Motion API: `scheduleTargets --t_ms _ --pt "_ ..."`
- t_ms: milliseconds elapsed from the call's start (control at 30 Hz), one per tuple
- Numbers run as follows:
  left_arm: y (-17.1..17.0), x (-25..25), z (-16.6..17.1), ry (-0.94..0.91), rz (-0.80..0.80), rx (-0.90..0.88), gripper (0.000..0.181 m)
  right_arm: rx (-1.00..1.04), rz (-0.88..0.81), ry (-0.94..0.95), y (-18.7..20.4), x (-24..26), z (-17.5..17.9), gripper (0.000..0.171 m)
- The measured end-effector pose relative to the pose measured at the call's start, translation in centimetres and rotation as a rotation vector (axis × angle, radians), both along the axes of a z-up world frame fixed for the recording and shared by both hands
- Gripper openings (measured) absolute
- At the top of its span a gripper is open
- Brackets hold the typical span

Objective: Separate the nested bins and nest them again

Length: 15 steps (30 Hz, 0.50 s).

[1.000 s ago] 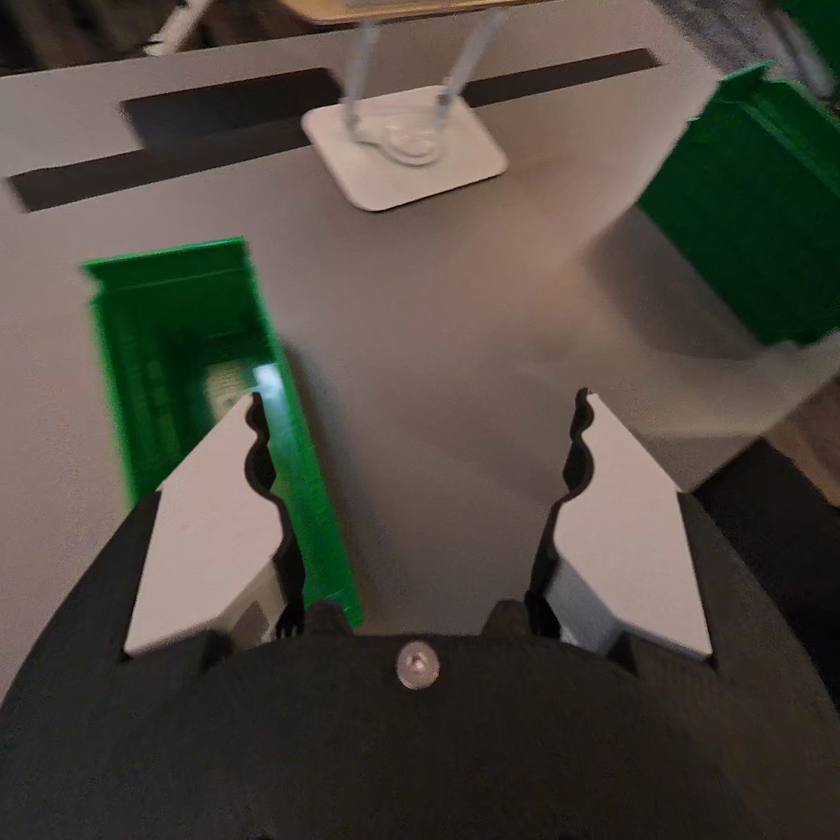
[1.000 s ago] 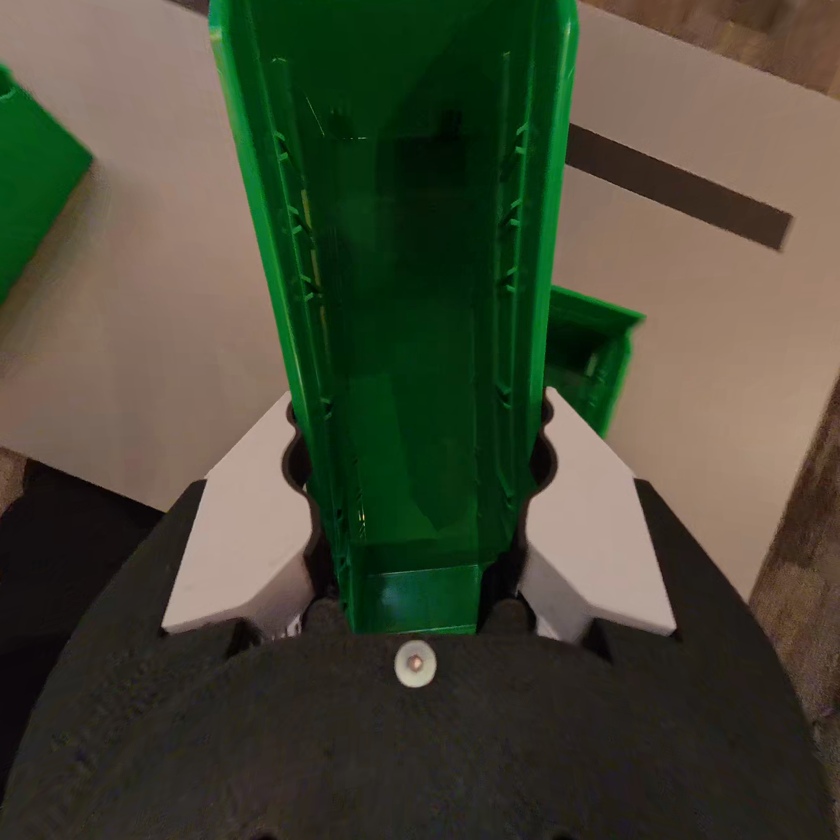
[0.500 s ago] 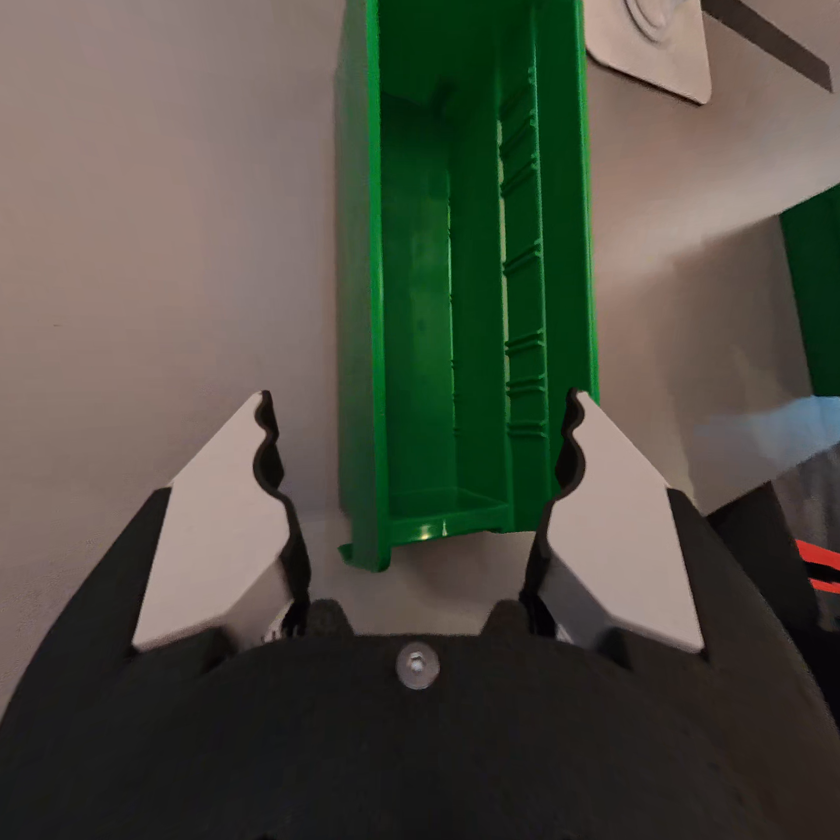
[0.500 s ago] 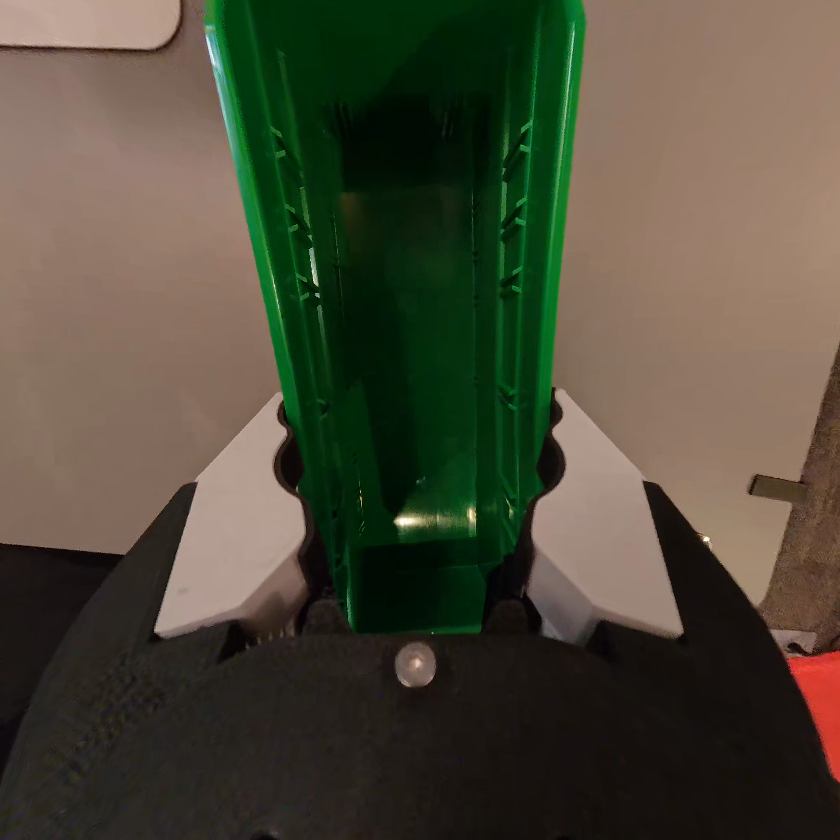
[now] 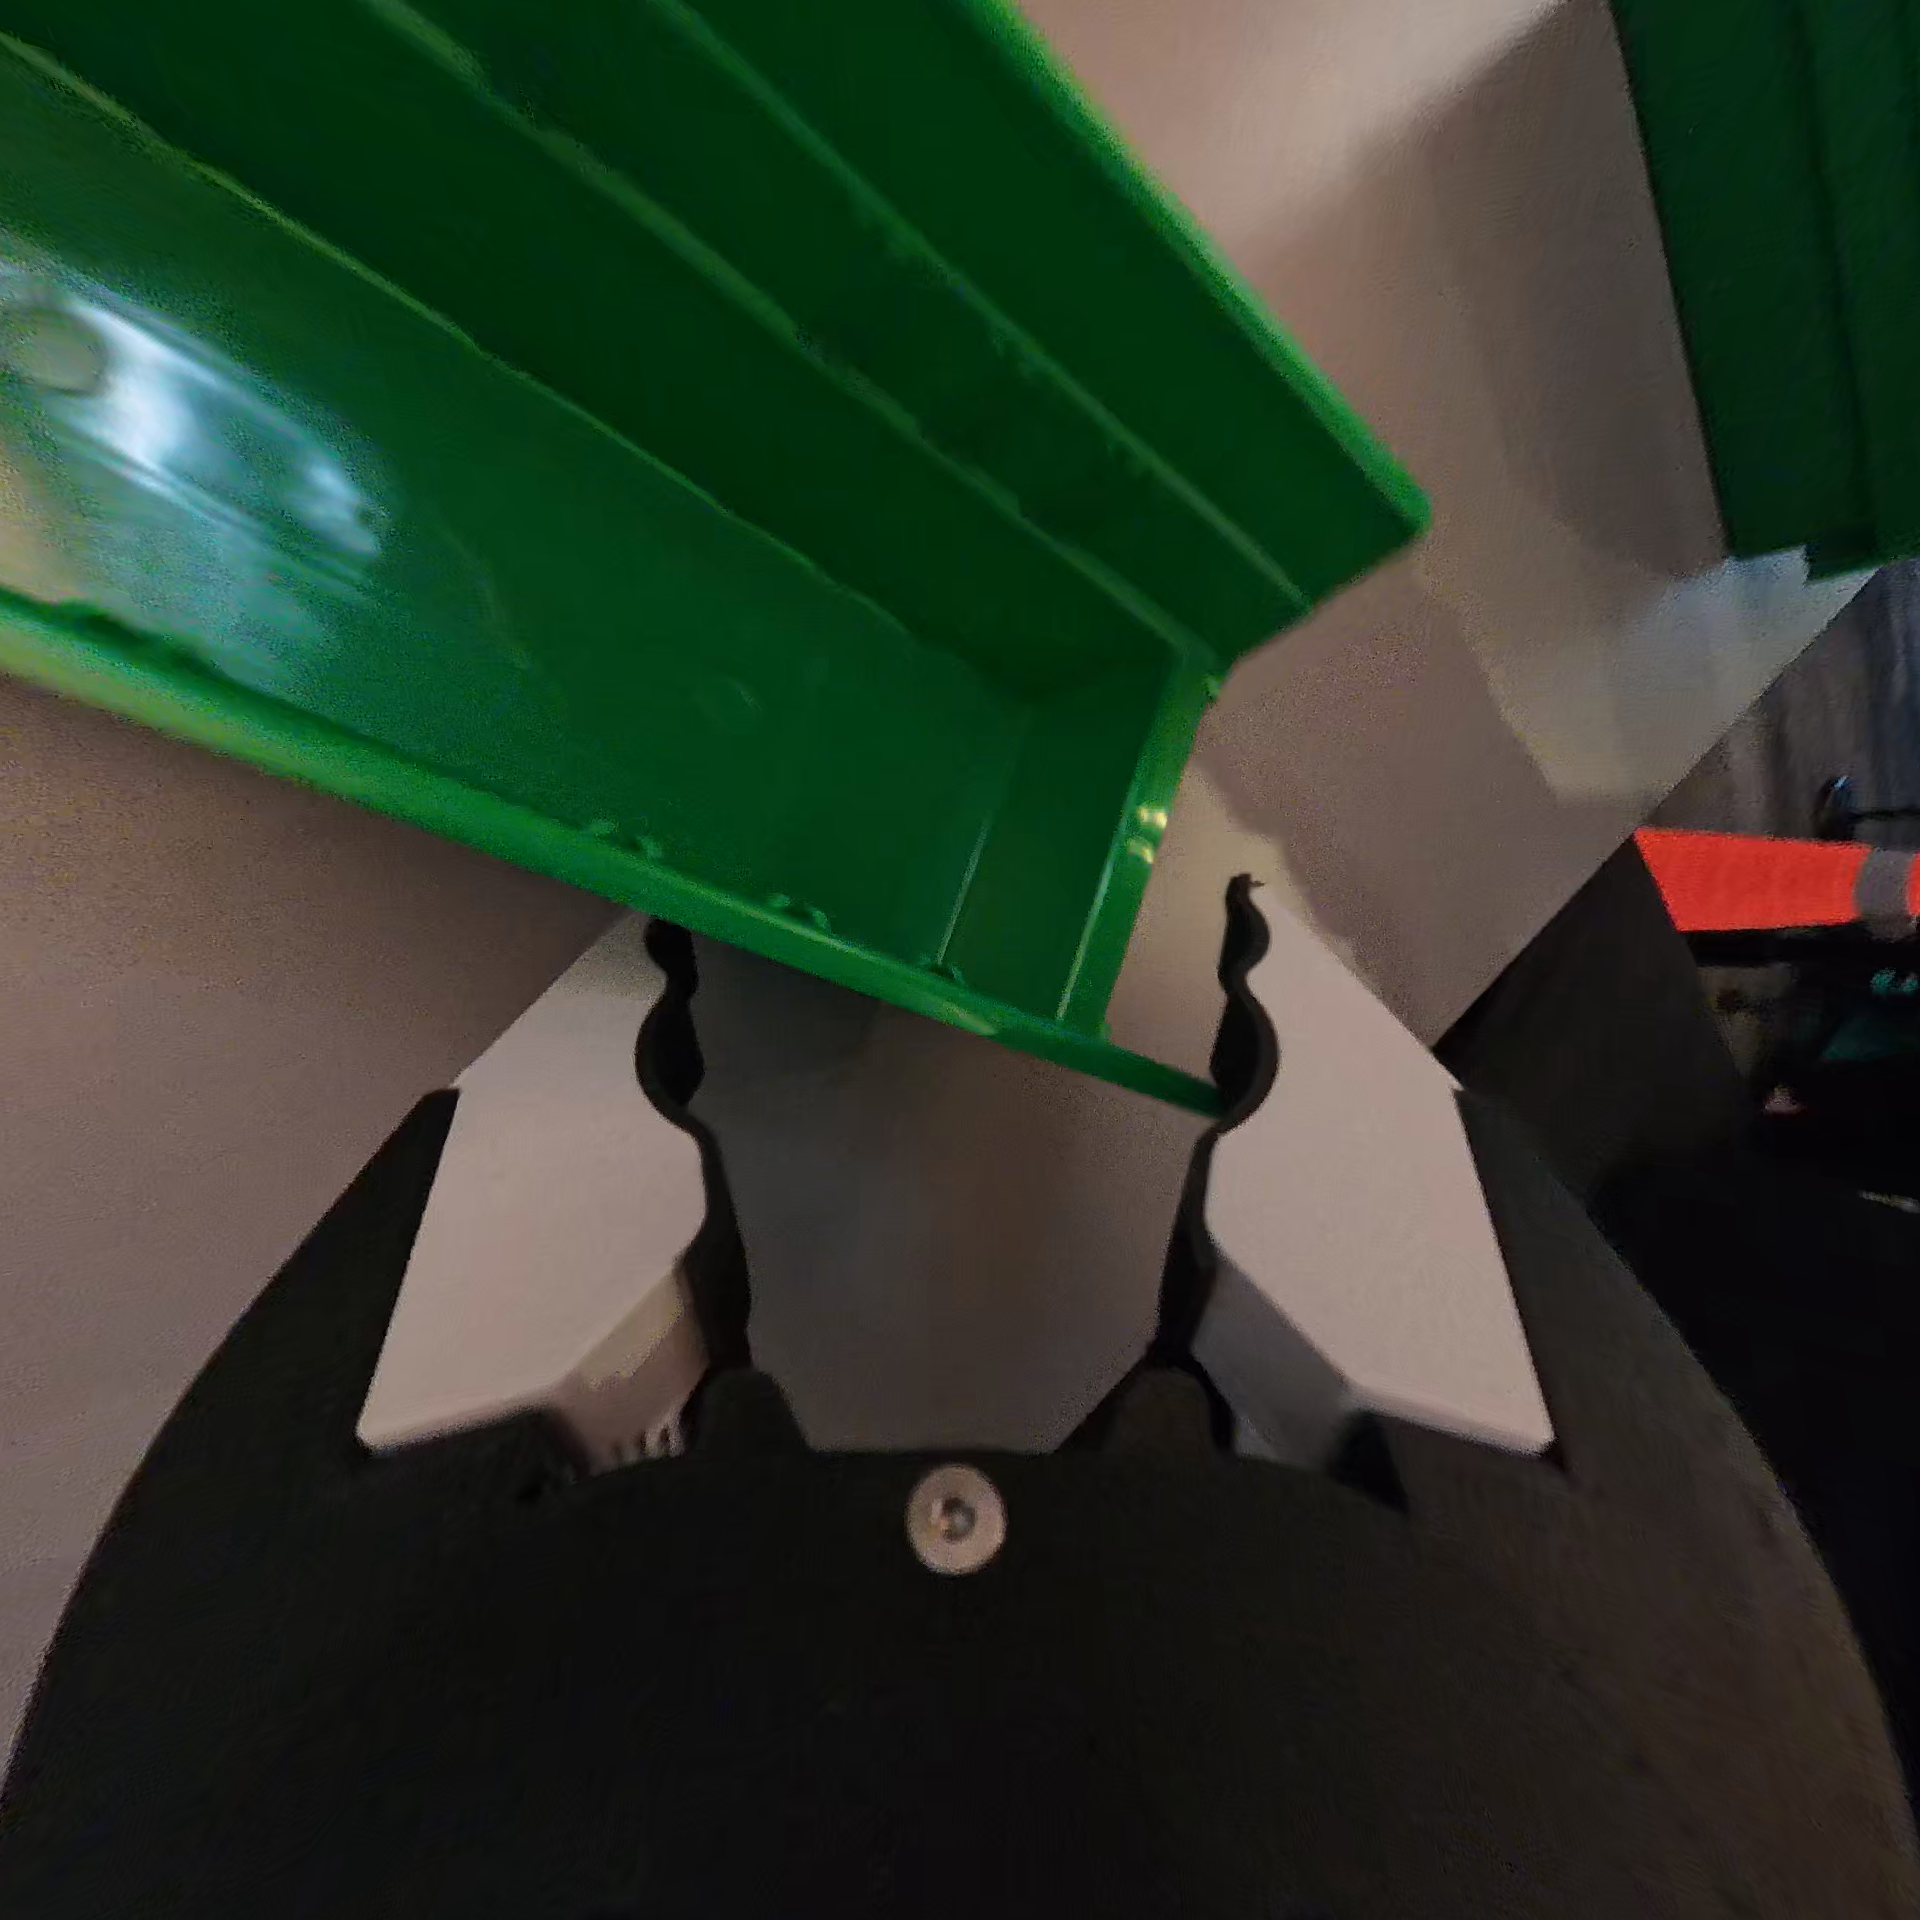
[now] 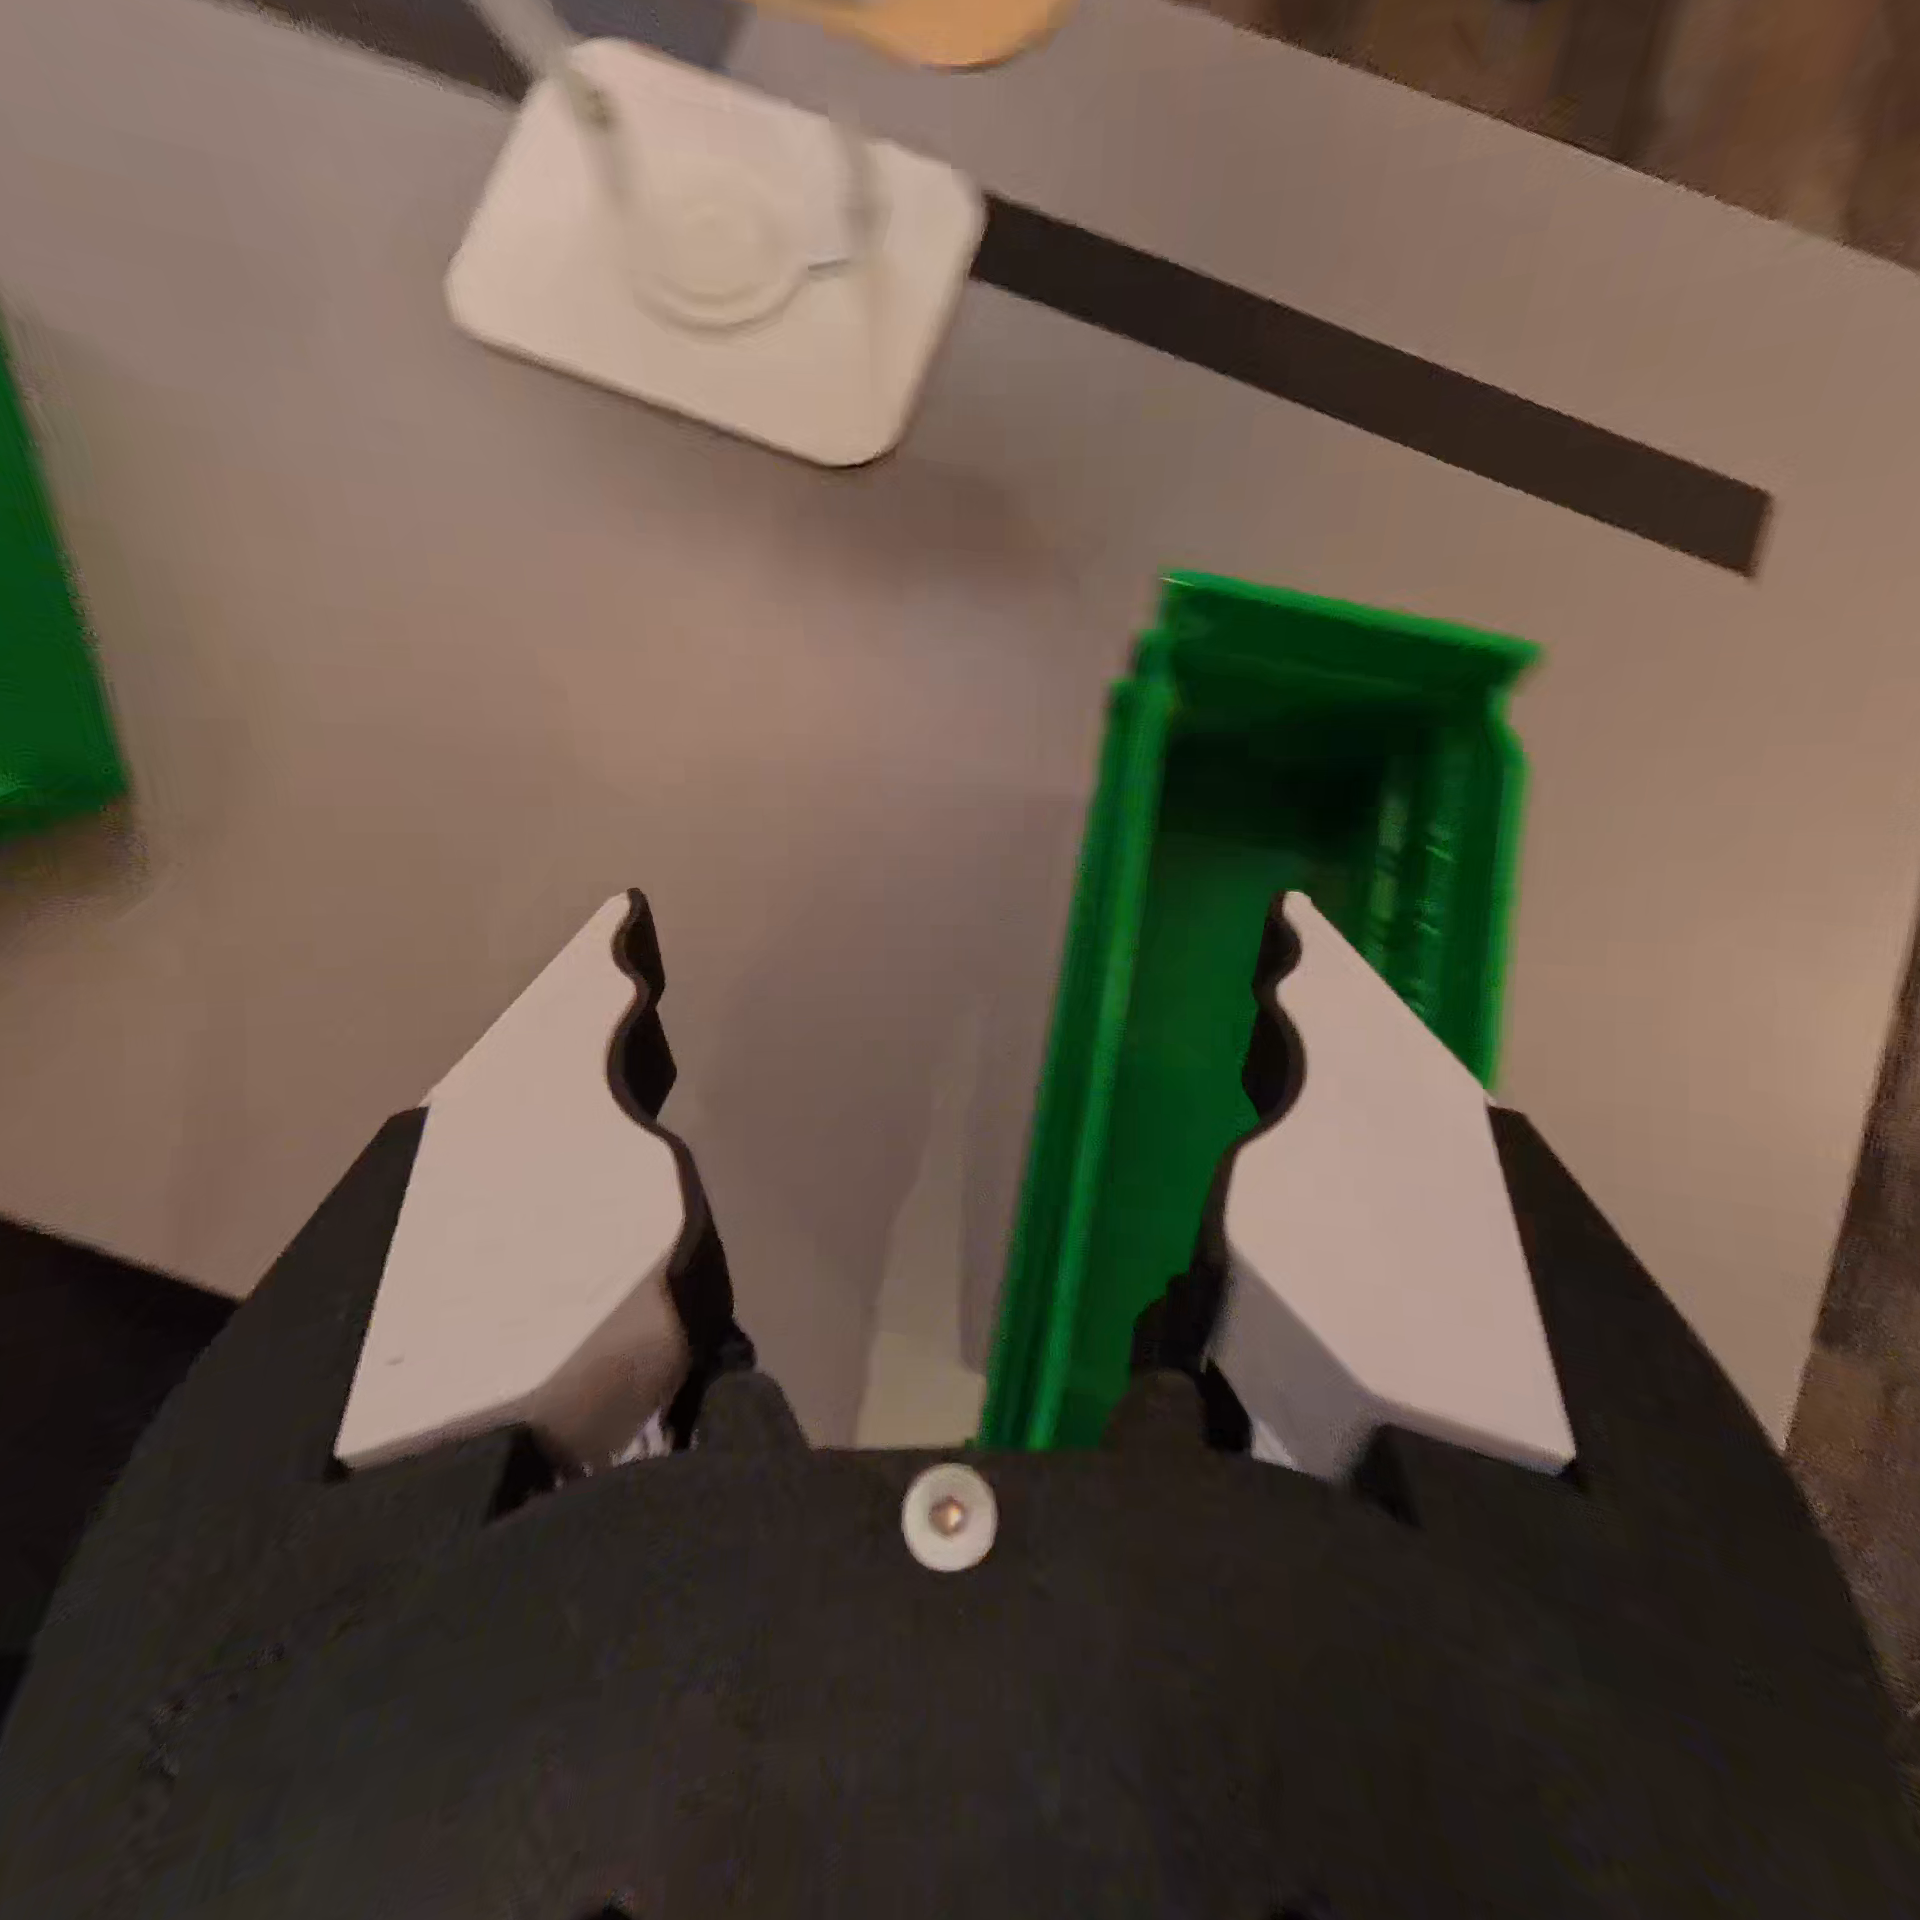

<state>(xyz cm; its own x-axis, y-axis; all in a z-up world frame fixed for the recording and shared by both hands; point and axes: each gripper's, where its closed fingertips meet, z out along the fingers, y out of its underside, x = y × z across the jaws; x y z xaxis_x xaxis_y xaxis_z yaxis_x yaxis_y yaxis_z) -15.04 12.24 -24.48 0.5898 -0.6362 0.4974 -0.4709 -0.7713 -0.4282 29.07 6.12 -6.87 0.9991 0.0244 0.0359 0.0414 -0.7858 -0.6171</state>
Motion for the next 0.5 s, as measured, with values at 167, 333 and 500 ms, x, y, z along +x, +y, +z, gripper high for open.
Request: scheduleTargets --t_ms 167,333,500 --pt "-2.4 5.5 -0.2 0.002 -0.039 -0.046 0.092 -0.075 0.352 0.196 2.5 -14.3 -3.4 0.113" --pt "-6.2 11.9 0.4 -0.059 -0.119 -0.074 0.097 -0.193 0.509 0.242 3.7 -22.4 -7.9 0.115" --pt "-12.5 18.4 2.1 -0.237 -0.309 -0.179 0.110 -0.247 0.474 0.229 5.5 -23.8 -10.6 0.136"
